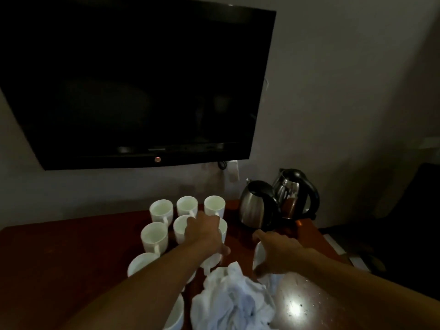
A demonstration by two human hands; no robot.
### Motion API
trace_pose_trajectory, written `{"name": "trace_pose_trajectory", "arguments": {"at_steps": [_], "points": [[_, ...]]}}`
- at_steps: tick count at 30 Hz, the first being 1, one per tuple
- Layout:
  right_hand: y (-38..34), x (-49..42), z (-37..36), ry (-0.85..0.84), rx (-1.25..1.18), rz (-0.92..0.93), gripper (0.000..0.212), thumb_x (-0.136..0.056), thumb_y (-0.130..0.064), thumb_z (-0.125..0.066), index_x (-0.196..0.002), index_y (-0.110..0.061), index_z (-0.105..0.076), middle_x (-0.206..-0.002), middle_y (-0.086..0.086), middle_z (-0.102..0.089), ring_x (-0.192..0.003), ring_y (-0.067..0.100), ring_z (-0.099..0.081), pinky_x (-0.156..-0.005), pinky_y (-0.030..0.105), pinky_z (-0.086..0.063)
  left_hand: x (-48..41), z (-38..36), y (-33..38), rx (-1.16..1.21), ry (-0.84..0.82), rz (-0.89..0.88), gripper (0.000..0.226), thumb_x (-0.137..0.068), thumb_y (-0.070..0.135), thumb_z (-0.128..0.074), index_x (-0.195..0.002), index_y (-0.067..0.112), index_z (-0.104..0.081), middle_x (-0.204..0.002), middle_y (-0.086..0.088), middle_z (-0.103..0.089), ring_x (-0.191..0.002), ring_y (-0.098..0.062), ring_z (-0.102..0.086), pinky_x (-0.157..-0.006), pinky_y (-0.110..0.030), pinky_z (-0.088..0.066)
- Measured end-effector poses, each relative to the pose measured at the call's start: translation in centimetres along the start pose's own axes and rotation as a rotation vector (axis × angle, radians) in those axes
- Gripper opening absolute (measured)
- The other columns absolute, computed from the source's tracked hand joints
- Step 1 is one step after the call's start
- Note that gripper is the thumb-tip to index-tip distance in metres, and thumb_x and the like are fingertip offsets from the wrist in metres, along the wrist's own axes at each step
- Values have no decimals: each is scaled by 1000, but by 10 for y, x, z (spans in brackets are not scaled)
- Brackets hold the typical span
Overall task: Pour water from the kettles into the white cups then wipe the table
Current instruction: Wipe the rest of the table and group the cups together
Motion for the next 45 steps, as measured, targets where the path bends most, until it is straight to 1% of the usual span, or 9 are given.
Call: {"name": "trace_pose_trajectory", "arguments": {"at_steps": [7,13,18,29,32,37,38,41,45], "points": [[68,-44,-3,-27,2,7,97,-73,-49,-84,-150,-28,-29,-143,3,-50,-127,27,-52,-103,43,-46,-57,-44,69,0,-58,-47,70,-73,53,-81,-126,23,-49,-134,-8,-43,-122,-30,-47,-96,-40,-45],[110,-70,-13,-12,-6,34,90,-76,-45,-83,-147,-27,-32,-136,3,-53,-119,24,-55,-98,40,-49,-100,-81,99,-9,-82,-60,75,-72,53,-82,-132,26,-47,-136,-9,-40,-126,-33,-41,-99,-40,-44],[124,-83,-24,-37,10,55,102,-76,-47,-83,-155,-27,-21,-143,5,-50,-126,27,-52,-103,41,-46,-120,-106,109,-33,-82,-56,76,-72,53,-82,-134,27,-46,-137,-9,-37,-124,-32,-40,-95,-39,-44],[132,-100,-43,-38,-35,73,95,-76,-47,-83,-152,-25,-29,-144,3,-49,-127,26,-50,-102,39,-45,-135,-133,114,-98,-87,-106,82,-76,52,-78,-143,29,-37,-145,-10,-31,-130,-33,-35,-100,-40,-41],[134,-101,-46,-41,-31,76,102,-74,-51,-83,-154,-26,-25,-147,2,-46,-130,26,-47,-104,42,-44,-132,-136,112,-112,-93,-138,83,-79,53,-75,-147,29,-33,-148,-10,-28,-133,-35,-32,-101,-43,-41],[131,-91,-51,-25,-16,93,111,-74,-58,-80,-158,-24,-17,-155,1,-32,-139,25,-33,-112,44,-37,-115,-136,99,-17,-63,-178,91,-81,55,-72,-153,29,-21,-151,-8,-21,-136,-31,-28,-102,-43,-43],[129,-88,-51,12,-19,95,110,-74,-59,-79,-158,-24,-18,-157,0,-30,-143,25,-28,-116,46,-33,-108,-136,95,-9,-48,-184,92,-82,55,-71,-153,29,-19,-149,-8,-21,-136,-30,-28,-102,-42,-44],[122,-75,-49,181,-6,130,104,-78,-64,-74,-159,-26,-20,-165,-1,-21,-154,24,-7,-126,48,-7,-87,-135,80,-63,31,-192,92,-84,57,-66,-154,29,-15,-144,-8,-25,-131,-28,-32,-97,-39,-45],[102,-48,-58,338,-9,168,90,-85,-62,-66,-157,-25,-28,-165,-1,-21,-155,22,-2,-123,39,4,-55,-148,55,-65,103,-181,85,-91,60,-55,-156,28,-10,-147,-9,-26,-135,-29,-32,-100,-43,-46]]}}
Point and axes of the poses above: each hand's wrist, its own x-axis away from the middle knuckle, its own z-axis out of the back of the hand, y = z × x, the point moved 4 cm from there along -x, towards the middle knuckle
